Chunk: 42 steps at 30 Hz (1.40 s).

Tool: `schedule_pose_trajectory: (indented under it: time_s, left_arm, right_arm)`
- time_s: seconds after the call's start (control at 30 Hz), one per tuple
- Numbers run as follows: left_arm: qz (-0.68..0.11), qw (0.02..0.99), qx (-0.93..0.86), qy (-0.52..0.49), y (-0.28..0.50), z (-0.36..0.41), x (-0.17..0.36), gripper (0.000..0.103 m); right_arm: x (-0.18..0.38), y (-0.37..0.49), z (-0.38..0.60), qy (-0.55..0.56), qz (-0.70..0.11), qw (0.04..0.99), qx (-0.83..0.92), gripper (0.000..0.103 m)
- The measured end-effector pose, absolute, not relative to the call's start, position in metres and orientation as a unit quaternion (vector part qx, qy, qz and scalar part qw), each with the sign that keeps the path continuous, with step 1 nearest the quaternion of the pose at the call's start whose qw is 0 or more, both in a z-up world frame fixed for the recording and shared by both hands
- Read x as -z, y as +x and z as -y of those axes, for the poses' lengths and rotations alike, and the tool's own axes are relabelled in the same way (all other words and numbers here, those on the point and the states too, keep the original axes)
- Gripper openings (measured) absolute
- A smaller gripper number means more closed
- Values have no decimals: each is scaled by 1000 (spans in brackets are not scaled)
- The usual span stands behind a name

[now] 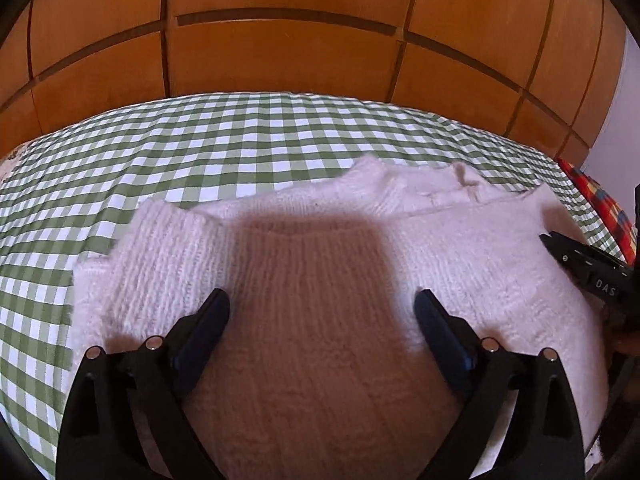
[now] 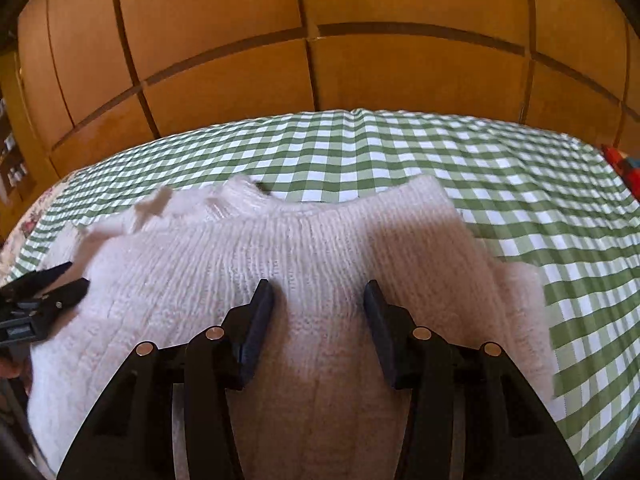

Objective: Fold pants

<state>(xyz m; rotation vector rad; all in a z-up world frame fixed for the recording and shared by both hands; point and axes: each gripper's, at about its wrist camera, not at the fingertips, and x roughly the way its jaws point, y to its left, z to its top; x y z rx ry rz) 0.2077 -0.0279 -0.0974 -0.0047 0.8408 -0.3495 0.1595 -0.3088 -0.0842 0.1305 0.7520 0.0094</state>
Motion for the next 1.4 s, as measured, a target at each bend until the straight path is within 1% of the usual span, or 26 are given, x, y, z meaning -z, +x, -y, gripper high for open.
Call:
schedule_pose_trajectory:
  time_s: [0.1, 0.13, 0.23, 0.27, 0.4, 0.5, 0.53, 0.67, 0.83, 0.97, 1.07, 1.1, 1.2, 1.23, 1.27, 1.3, 1.37, 1.4]
  left_arm:
    - [-394, 902, 175, -9, 199, 23, 94, 93]
    - [-390, 903, 178, -8, 193, 22, 90, 93]
    - [-381, 909, 166, -10, 175, 10, 81, 94]
    - [-377, 912, 161, -13, 172, 6, 78, 95]
    - [-358, 923, 136, -30, 147, -19, 79, 96]
    - [-338, 931, 136, -32, 130, -31, 80, 96]
    - [-330, 934, 136, -27, 124, -34, 80, 95]
    - [-312, 939, 142, -26, 109, -45, 79, 96]
    - [-297, 947, 113, -42, 102, -66, 76, 96]
    - [-323, 938, 89, -86, 113, -95, 88, 96]
    - [-361, 919, 98, -126, 123, -112, 111, 99]
    - [-355, 918, 106, -141, 123, -116, 115, 100]
    - [-345, 921, 114, -141, 121, -118, 117, 101]
    - [-345, 922, 112, -138, 121, -117, 117, 101]
    - [-345, 922, 111, -135, 122, -116, 118, 101]
    - [-345, 922, 112, -134, 123, -116, 118, 101]
    - [-343, 923, 113, -134, 122, -115, 119, 101]
    - [-342, 923, 113, -134, 120, -117, 119, 101]
  right_arm:
    - [81, 153, 315, 89, -355, 930, -19, 48]
    - [77, 146, 318, 101, -346, 933, -24, 51]
    - [66, 123, 325, 124, -313, 941, -25, 63]
    - [62, 113, 329, 135, -305, 943, -20, 64]
    - [57, 68, 352, 197, -288, 937, -8, 64]
    - [60, 34, 376, 227, -288, 930, 20, 64]
    - [62, 26, 384, 235, -292, 926, 35, 66]
    - [72, 2, 407, 284, -292, 912, 54, 66]
    - [90, 12, 408, 331, -313, 890, -16, 66]
    - [95, 28, 399, 315, -323, 893, -13, 66]
    - [98, 37, 401, 336, -315, 888, -9, 66]
    - [98, 39, 402, 342, -312, 886, -8, 66]
    - [99, 52, 400, 355, -312, 881, -9, 53]
    - [98, 55, 400, 360, -313, 879, -14, 46]
    - [99, 59, 400, 368, -315, 874, -24, 42]
    - [98, 64, 396, 371, -318, 872, -32, 41]
    - [97, 67, 389, 363, -324, 873, -32, 33]
    - [96, 68, 386, 361, -326, 873, -29, 31]
